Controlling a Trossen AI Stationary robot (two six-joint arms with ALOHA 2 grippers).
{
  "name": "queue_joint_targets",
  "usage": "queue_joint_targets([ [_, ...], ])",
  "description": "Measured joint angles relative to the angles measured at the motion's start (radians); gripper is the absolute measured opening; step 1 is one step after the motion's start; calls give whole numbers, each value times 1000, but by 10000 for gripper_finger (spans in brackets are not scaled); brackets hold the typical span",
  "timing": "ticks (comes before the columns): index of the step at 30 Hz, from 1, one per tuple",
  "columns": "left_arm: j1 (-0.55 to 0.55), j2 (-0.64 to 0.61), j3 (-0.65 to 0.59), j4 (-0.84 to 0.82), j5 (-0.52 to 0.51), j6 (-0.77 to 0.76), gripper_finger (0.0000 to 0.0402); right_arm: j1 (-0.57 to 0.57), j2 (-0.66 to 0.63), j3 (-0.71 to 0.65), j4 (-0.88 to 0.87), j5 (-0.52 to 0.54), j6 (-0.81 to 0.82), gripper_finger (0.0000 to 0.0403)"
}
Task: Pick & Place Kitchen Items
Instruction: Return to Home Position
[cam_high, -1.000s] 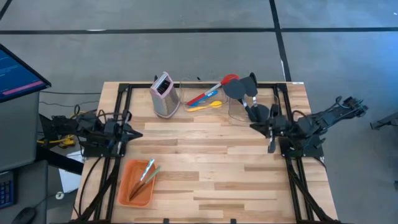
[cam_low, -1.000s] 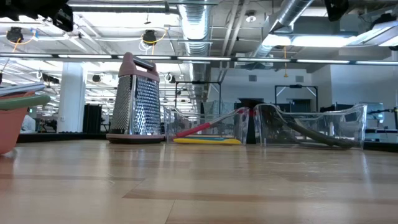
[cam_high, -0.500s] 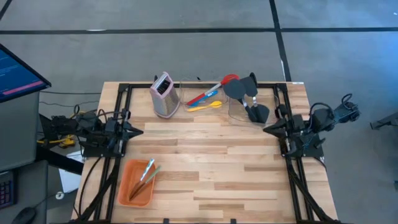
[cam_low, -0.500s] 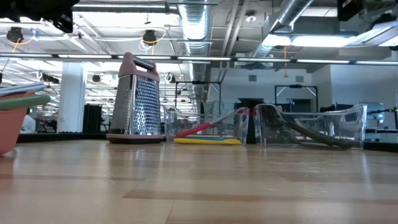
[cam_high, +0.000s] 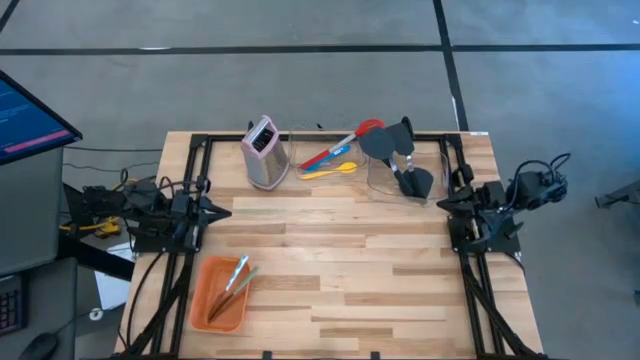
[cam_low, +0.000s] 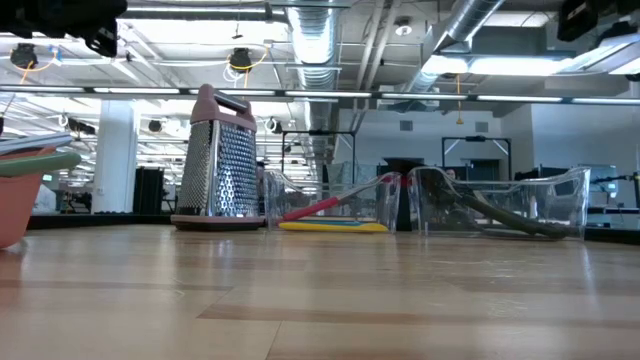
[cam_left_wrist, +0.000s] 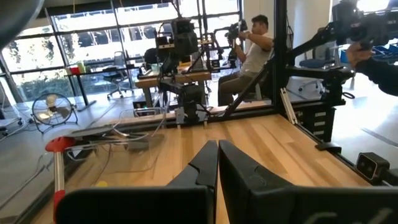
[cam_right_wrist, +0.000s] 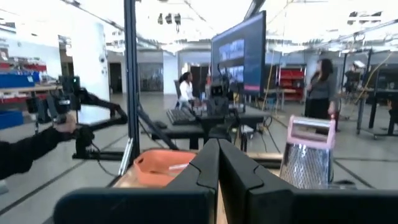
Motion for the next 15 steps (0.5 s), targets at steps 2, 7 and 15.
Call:
queue_joint_targets([
  [2,0,0,0,0,-1,0,2,0,-1,-9,12,4,-15,1],
  [7,0,0,0,-1,-1,-18,2,0,-1,-48,50,1,-22,1],
  [15,0,0,-54,10,0,-56,2,0,-1,-191,169,1,-15,1],
])
